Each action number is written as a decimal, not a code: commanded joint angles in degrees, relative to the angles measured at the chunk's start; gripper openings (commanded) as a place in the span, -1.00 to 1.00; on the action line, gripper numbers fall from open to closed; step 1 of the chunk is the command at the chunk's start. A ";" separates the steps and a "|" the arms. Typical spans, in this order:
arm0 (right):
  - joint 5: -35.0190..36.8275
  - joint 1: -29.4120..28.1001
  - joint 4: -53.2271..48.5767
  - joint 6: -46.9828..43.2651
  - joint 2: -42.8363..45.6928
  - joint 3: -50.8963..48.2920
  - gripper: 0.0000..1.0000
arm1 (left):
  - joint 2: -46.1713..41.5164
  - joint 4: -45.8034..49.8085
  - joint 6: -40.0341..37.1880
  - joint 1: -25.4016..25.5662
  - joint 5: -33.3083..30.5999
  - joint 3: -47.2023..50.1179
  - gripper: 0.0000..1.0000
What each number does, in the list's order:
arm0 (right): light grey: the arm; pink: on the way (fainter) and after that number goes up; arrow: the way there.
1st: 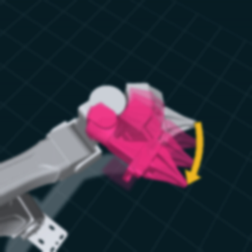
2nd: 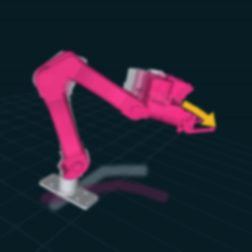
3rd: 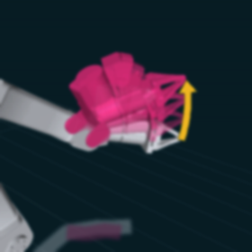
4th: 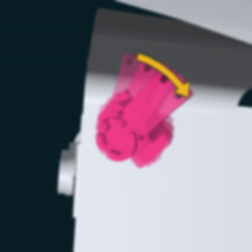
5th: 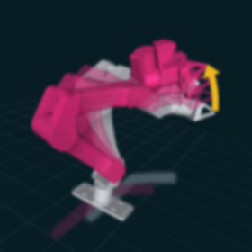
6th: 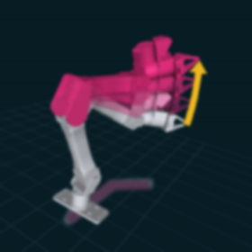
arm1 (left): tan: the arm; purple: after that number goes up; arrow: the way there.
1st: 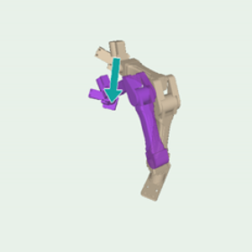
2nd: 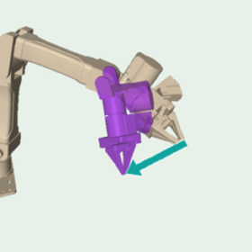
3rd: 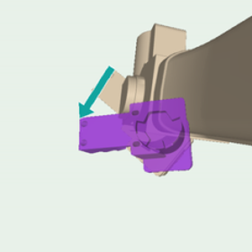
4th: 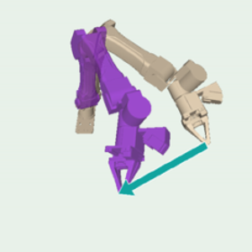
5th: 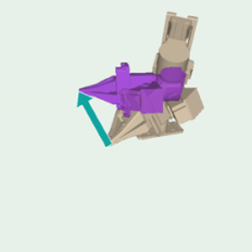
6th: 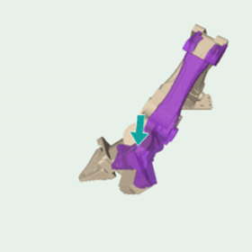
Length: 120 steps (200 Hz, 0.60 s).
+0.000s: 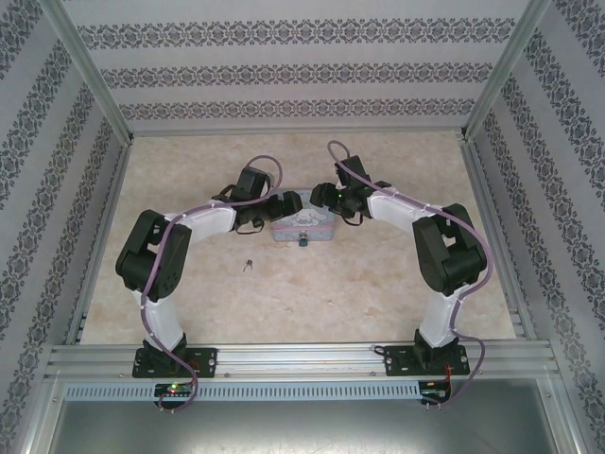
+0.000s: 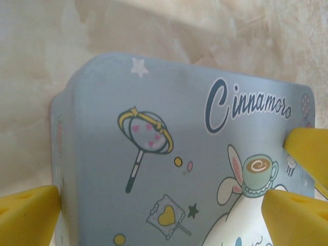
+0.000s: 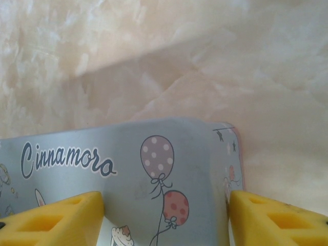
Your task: Unlock a padlock with a key
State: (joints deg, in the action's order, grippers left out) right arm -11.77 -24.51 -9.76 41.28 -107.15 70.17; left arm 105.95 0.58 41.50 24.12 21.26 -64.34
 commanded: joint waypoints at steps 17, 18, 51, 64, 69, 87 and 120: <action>-1.41 -1.15 0.60 1.79 0.64 -1.00 0.52 | -1.95 -3.71 1.62 2.57 0.52 0.71 0.99; -1.41 -1.06 0.56 1.74 0.77 -1.00 0.53 | -2.01 -3.51 1.55 2.59 0.40 0.58 0.99; 1.18 0.24 -0.28 0.75 6.82 -2.28 0.64 | -3.89 2.43 -2.54 1.95 -5.08 -2.97 0.99; 1.81 0.25 -1.44 -0.56 9.57 -2.75 0.65 | -5.33 4.37 -3.69 1.47 -7.12 -3.72 0.99; 1.92 0.13 -1.95 -1.08 10.59 -2.97 0.65 | -5.95 5.08 -4.09 1.31 -7.98 -3.78 0.99; 1.96 -1.15 -2.80 -3.59 14.50 -4.02 0.64 | -8.54 7.62 -5.00 0.68 -11.31 -3.79 0.99; 0.75 -7.70 -7.81 -14.40 17.15 -1.71 0.64 | -15.67 11.32 -4.78 -1.14 -19.55 -0.83 0.99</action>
State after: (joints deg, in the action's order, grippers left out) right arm -10.46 -26.94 -12.51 36.42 -91.29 67.00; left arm 95.66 6.98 38.37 24.93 9.65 -66.37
